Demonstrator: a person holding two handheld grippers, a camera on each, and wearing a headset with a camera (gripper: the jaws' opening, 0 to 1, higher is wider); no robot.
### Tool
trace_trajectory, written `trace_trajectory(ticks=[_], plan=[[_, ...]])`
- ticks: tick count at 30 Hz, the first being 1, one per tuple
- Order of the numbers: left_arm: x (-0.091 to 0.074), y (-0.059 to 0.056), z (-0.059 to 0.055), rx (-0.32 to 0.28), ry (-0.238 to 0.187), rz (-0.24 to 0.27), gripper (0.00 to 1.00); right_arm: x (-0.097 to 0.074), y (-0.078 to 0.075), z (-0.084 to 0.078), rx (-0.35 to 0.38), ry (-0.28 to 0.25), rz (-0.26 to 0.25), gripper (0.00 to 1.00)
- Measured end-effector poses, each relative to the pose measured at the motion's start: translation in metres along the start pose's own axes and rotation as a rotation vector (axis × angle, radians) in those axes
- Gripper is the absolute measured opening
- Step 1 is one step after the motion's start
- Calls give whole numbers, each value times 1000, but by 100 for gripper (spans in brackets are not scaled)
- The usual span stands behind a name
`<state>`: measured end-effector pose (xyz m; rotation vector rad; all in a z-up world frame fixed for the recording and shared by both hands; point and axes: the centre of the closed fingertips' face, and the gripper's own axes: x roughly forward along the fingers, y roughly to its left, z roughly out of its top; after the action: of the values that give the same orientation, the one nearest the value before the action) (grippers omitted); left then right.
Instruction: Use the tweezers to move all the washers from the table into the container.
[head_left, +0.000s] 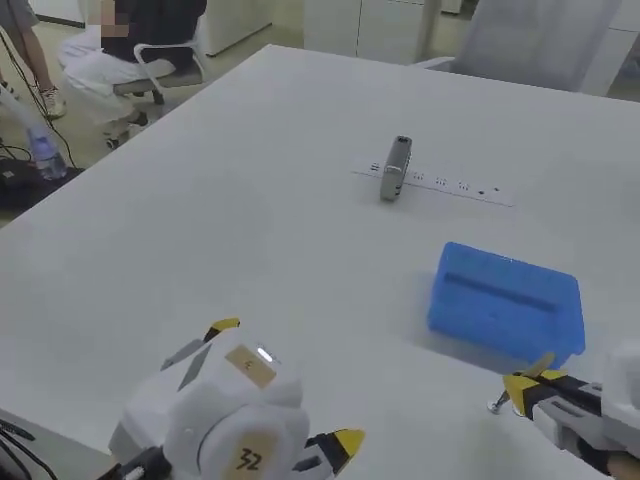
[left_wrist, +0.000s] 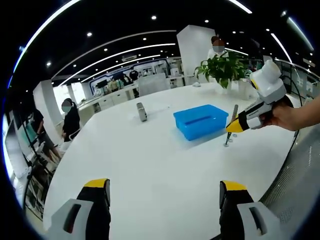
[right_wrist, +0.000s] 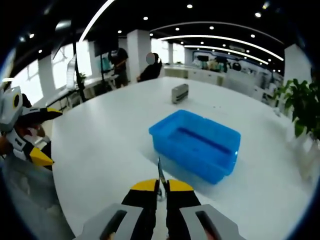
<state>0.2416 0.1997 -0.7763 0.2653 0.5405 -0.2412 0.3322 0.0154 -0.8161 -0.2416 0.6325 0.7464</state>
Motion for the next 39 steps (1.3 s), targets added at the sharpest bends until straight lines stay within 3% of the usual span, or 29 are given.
trace_trajectory(ticks=[5,8,13,21,30,39], plan=[[0,-2,0,6,0,-9,92,3,-8,2,19,37,12,2],[0,-2,0,4,-1,-13,93,-1,-6,11,31,32,31,2],[0,-4,2,2,-9,-21,93,-10,-8,30,36,-8,34,2],[-1,-3,5,-17,-27,-20,94,-17,-25,75,45,-114,-3,2],[0,-4,2,4,-12,-19,94,-1,-39,100,17,-153,-26,2],[1,-4,2,2,-9,-21,94,30,-51,92,-1,-106,-52,2]])
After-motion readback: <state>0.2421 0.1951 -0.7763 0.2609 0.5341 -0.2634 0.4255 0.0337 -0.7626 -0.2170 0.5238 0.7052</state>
